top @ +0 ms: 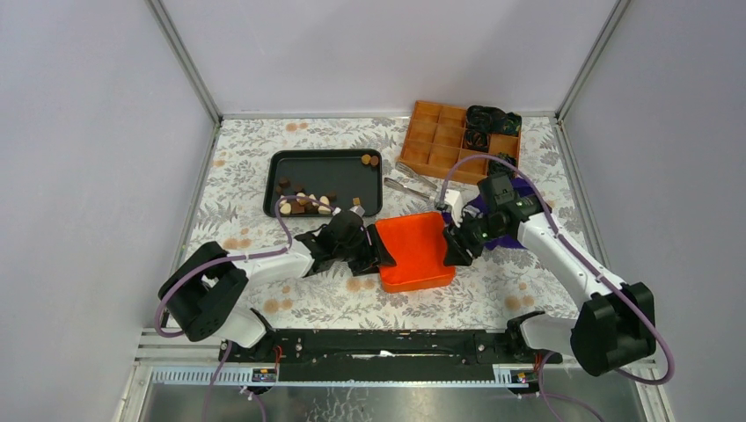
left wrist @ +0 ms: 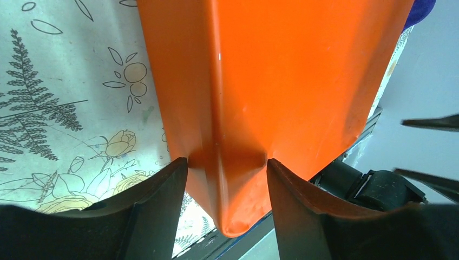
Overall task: Pack the chocolate
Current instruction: Close the box lid on the packing box.
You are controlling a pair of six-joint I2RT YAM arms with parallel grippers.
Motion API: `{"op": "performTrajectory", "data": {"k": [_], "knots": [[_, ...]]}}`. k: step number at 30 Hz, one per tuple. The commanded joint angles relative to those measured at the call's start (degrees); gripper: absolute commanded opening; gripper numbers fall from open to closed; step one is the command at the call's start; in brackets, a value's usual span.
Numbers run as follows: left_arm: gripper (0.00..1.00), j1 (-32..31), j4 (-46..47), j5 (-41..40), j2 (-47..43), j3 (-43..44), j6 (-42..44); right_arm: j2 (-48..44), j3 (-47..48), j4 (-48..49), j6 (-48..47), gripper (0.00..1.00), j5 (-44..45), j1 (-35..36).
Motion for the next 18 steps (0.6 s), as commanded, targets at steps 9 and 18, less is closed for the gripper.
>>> {"op": "performTrajectory", "data": {"k": [9,18], "knots": [[0.7,-0.47,0.08,-2.68,-3.61,2.11,1.19,5.15,-5.46,5.67,6.0,0.44,18.82,0.69],[0.68,-0.41,-1.3,-2.24,-1.29,3.95,2.49,6.02,-2.18,2.56,7.1,0.47,18.98,0.61]]}}
